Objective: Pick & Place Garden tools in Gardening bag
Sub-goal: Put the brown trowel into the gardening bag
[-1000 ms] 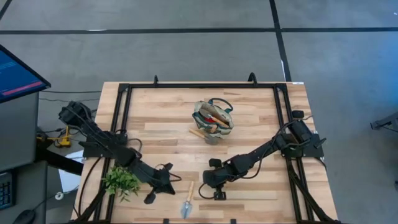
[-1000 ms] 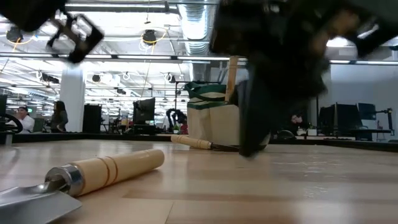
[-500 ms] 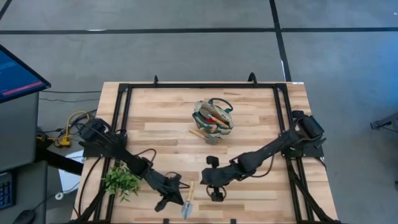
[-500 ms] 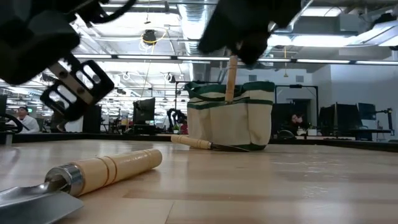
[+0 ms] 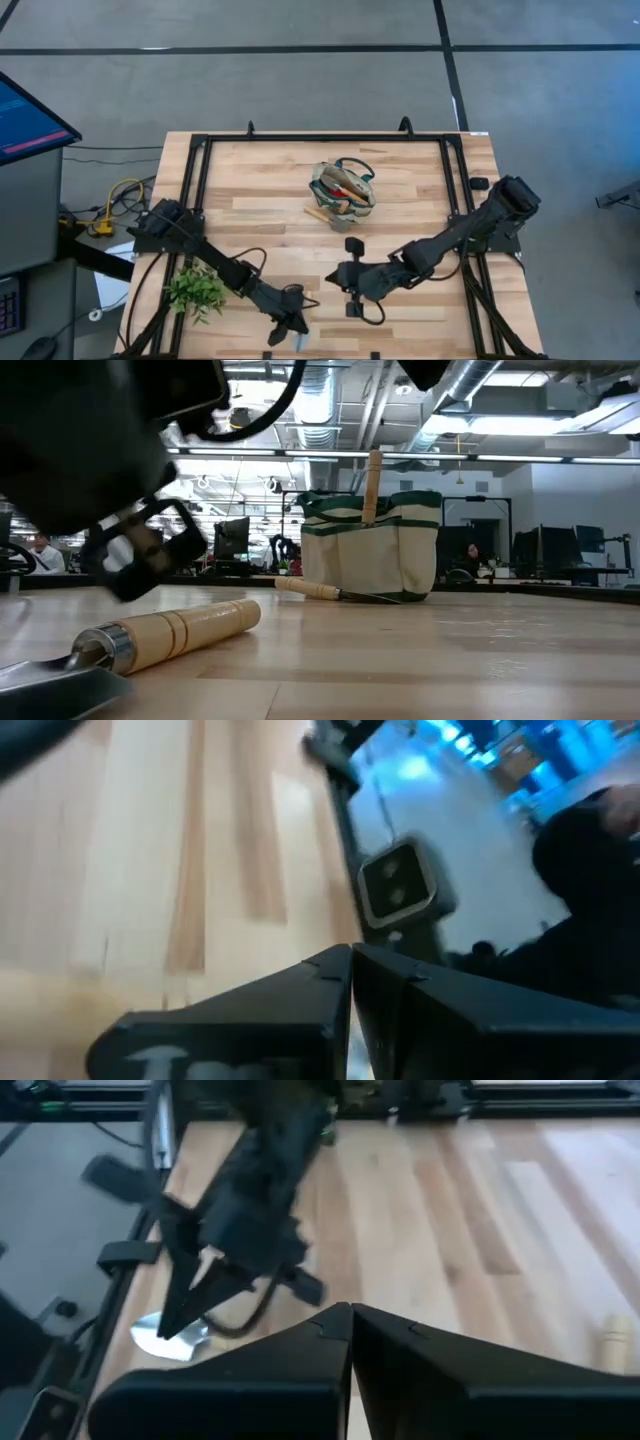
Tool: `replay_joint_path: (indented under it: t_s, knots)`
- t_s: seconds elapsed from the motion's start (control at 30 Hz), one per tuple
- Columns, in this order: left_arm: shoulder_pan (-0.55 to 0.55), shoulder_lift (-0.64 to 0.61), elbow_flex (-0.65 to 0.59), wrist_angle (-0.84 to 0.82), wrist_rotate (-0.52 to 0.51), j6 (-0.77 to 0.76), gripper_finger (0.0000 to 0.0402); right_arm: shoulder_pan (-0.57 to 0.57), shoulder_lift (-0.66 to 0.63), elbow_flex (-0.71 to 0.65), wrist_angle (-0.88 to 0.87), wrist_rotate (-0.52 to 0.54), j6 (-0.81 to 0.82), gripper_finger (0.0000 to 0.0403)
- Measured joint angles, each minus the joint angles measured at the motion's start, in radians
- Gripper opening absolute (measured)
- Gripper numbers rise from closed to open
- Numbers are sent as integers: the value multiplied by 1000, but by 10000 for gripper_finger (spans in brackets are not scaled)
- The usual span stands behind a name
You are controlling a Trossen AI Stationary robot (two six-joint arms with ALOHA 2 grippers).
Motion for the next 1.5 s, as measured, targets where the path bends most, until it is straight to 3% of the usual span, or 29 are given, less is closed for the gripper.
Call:
replay_joint_path:
  t_s: [0.13, 0.6, 0.93, 1.5]
  knots:
    - [-18, 0, 9, -99, -75, -33, 2, 6, -10, 0, 1, 33, -22, 0]
    - [-51, -4, 10, -217, -245, -97, 2, 7, -10, 0, 13, 87, -23, 0]
    - [47, -2, 9, -221, -301, -28, 2, 6, -9, 0, 13, 92, -23, 0]
    - [261, -3, 10, -251, -299, 169, 2, 63, -9, 0, -69, 92, 25, 0]
